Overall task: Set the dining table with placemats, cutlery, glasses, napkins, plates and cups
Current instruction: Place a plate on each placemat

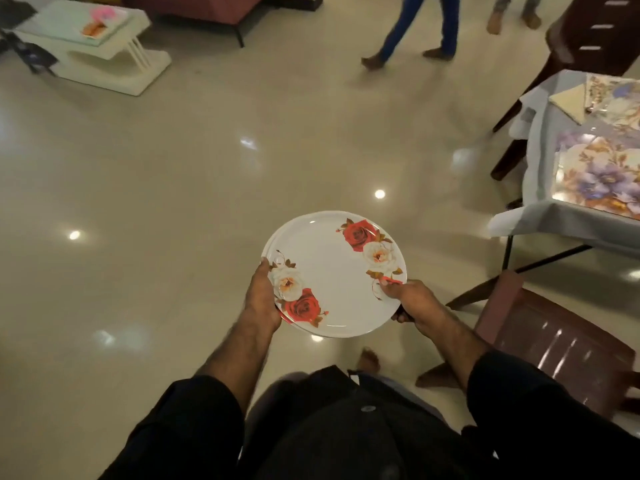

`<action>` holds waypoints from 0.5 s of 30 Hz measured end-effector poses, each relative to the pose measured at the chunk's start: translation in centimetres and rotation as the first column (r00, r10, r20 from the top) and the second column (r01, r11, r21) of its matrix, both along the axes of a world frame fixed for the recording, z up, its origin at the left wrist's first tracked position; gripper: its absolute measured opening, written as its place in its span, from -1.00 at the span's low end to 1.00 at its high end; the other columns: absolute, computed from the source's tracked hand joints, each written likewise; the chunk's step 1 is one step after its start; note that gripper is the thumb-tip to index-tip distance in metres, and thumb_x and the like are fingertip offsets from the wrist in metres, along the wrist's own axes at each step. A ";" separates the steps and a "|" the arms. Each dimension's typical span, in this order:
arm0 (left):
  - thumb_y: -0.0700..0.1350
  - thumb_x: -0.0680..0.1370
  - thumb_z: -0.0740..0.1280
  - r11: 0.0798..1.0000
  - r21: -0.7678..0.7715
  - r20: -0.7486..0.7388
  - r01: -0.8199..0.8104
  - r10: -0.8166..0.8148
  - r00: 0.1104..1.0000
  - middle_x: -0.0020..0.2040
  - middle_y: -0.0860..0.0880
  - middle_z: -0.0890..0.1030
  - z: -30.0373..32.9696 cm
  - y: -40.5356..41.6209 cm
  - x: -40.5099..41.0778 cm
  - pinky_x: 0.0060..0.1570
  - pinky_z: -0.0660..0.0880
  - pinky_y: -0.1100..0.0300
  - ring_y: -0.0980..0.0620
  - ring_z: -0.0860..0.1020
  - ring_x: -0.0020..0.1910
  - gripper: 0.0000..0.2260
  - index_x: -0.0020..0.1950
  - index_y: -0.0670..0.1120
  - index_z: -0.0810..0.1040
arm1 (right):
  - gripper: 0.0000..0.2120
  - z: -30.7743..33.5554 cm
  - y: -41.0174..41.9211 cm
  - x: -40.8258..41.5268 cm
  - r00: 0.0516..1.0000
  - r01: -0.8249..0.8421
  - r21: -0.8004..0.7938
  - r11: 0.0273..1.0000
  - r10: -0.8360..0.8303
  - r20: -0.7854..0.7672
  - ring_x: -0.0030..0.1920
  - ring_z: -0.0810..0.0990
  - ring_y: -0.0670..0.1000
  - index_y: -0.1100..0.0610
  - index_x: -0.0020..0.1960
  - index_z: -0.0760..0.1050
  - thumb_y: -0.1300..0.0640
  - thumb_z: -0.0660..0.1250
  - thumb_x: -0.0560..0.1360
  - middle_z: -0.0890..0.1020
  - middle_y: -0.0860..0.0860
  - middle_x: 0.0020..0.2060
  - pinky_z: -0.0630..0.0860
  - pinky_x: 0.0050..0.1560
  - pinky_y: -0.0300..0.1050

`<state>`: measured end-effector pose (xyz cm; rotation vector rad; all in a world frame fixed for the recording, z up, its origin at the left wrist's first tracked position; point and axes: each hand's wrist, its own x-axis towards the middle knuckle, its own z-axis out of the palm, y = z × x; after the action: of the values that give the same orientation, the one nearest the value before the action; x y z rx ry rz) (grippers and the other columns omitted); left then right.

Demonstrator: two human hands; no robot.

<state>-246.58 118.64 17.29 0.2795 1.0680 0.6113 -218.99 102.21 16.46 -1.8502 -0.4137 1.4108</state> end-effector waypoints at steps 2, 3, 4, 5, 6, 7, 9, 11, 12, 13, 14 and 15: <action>0.32 0.65 0.26 0.999 -0.025 0.020 0.036 -0.036 0.999 0.47 -0.11 0.50 0.7 2.9 3.7 0.50 0.34 -0.39 -0.21 0.42 0.55 -0.33 0.53 -0.17 0.52 | -0.68 0.9 1.9 3.0 0.999 0.048 0.001 0.999 -0.048 -0.001 -0.29 0.58 0.17 0.23 0.09 0.67 -0.04 0.45 0.60 0.75 0.25 -0.11 0.43 -0.36 -0.08; 0.34 0.66 0.23 0.997 -0.037 0.014 0.064 -0.063 0.998 0.49 -0.13 0.54 1.1 4.1 5.5 0.49 0.36 -0.40 -0.24 0.46 0.52 -0.33 0.53 -0.15 0.53 | -0.69 1.3 2.7 4.3 0.997 0.075 0.003 0.997 -0.075 0.005 -0.30 0.57 0.17 0.24 0.08 0.67 -0.03 0.45 0.60 0.75 0.26 -0.11 0.42 -0.35 -0.08; 0.34 0.67 0.20 0.994 -0.044 0.014 0.102 -0.102 0.995 0.47 -0.19 0.57 1.1 5.5 7.2 0.48 0.37 -0.40 -0.29 0.51 0.48 -0.35 0.52 -0.13 0.54 | -0.70 1.6 3.5 5.6 0.994 0.107 0.009 0.994 -0.107 0.009 -0.30 0.57 0.17 0.24 0.07 0.67 -0.03 0.44 0.60 0.74 0.27 -0.12 0.42 -0.34 -0.08; 0.35 0.68 0.18 0.989 -0.045 0.008 0.139 -0.139 0.990 0.43 -0.24 0.60 1.1 7.0 9.0 0.47 0.39 -0.39 -0.32 0.55 0.44 -0.36 0.50 -0.13 0.55 | -0.70 1.7 4.2 6.8 0.990 0.141 0.013 0.990 -0.141 0.008 -0.31 0.56 0.17 0.23 0.07 0.67 -0.03 0.44 0.61 0.75 0.26 -0.14 0.42 -0.34 -0.08; 0.34 0.68 0.18 0.984 -0.052 0.005 0.173 -0.173 0.985 0.42 -0.26 0.61 0.9 8.5 10.9 0.47 0.40 -0.38 -0.33 0.57 0.41 -0.36 0.50 -0.12 0.56 | -0.71 1.8 4.9 7.9 0.984 0.180 0.012 0.984 -0.180 0.007 -0.31 0.56 0.17 0.23 0.06 0.67 -0.02 0.44 0.61 0.75 0.24 -0.15 0.42 -0.34 -0.08; 0.34 0.68 0.18 0.976 -0.053 0.012 0.210 -0.210 0.978 0.42 -0.26 0.61 1.0 10.0 12.9 0.47 0.40 -0.37 -0.34 0.57 0.41 -0.36 0.50 -0.12 0.56 | -0.71 1.9 5.6 9.0 0.974 0.224 0.011 0.974 -0.224 0.003 -0.31 0.56 0.17 0.22 0.06 0.66 -0.02 0.44 0.61 0.75 0.22 -0.17 0.42 -0.34 -0.08; 0.34 0.69 0.17 0.954 -0.033 0.008 0.298 -0.298 0.954 0.43 -0.25 0.60 0.6 13.5 17.0 0.48 0.39 -0.35 -0.33 0.55 0.44 -0.36 0.52 -0.13 0.53 | -0.71 1.6 7.0 11.3 0.948 0.319 0.003 0.948 -0.319 -0.002 -0.29 0.56 0.17 0.22 0.07 0.66 -0.03 0.45 0.60 0.75 0.22 -0.17 0.42 -0.35 -0.10; 0.32 0.67 0.22 0.926 -0.012 0.024 0.376 -0.376 0.926 0.49 -0.25 0.55 -0.1 16.9 21.3 0.51 0.37 -0.34 -0.33 0.50 0.49 -0.34 0.57 -0.14 0.49 | -0.67 1.1 8.3 13.5 0.911 0.413 -0.004 0.911 -0.413 0.006 -0.28 0.57 0.19 0.24 0.10 0.65 -0.04 0.47 0.59 0.74 0.26 -0.13 0.43 -0.37 -0.11; 0.31 0.65 0.26 0.908 -0.010 0.039 0.419 -0.419 0.907 0.51 -0.25 0.53 -0.5 18.6 23.6 0.51 0.36 -0.34 -0.32 0.48 0.51 -0.33 0.58 -0.14 0.47 | -0.63 0.9 8.9 14.5 0.889 0.458 0.008 0.889 -0.458 0.005 -0.26 0.60 0.20 0.25 0.12 0.65 -0.06 0.49 0.57 0.74 0.27 -0.12 0.46 -0.35 -0.10; 0.30 0.64 0.29 0.881 0.000 0.028 0.473 -0.473 0.881 0.50 -0.25 0.54 -0.6 20.0 25.9 0.50 0.39 -0.34 -0.32 0.50 0.49 -0.34 0.57 -0.14 0.49 | -0.60 0.8 9.4 15.6 0.861 0.509 0.009 0.861 -0.509 0.000 -0.22 0.64 0.23 0.25 0.14 0.66 -0.09 0.51 0.54 0.75 0.26 -0.10 0.54 -0.30 -0.05; 0.28 0.64 0.30 0.855 0.001 0.005 0.519 -0.519 0.855 0.45 -0.25 0.58 -0.4 21.1 28.2 0.45 0.45 -0.33 -0.32 0.55 0.44 -0.37 0.53 -0.14 0.53 | -0.57 1.2 9.9 16.5 0.830 0.557 0.000 0.830 -0.557 0.003 -0.15 0.70 0.27 0.22 0.15 0.66 -0.11 0.54 0.50 0.76 0.23 -0.08 0.65 -0.19 0.05; 0.26 0.65 0.30 0.832 0.007 -0.022 0.554 -0.554 0.832 0.40 -0.24 0.63 -0.1 22.0 30.4 0.37 0.52 -0.30 -0.32 0.60 0.38 -0.42 0.49 -0.13 0.58 | -0.56 1.5 10.1 17.6 0.795 0.607 0.000 0.795 -0.607 0.002 -0.06 0.73 0.30 0.19 0.16 0.67 -0.12 0.57 0.46 0.76 0.21 -0.05 0.70 -0.03 0.21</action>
<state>-216.21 140.59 17.16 0.5843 0.9392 0.0880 -201.43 112.35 18.00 -1.7587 0.1871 0.9554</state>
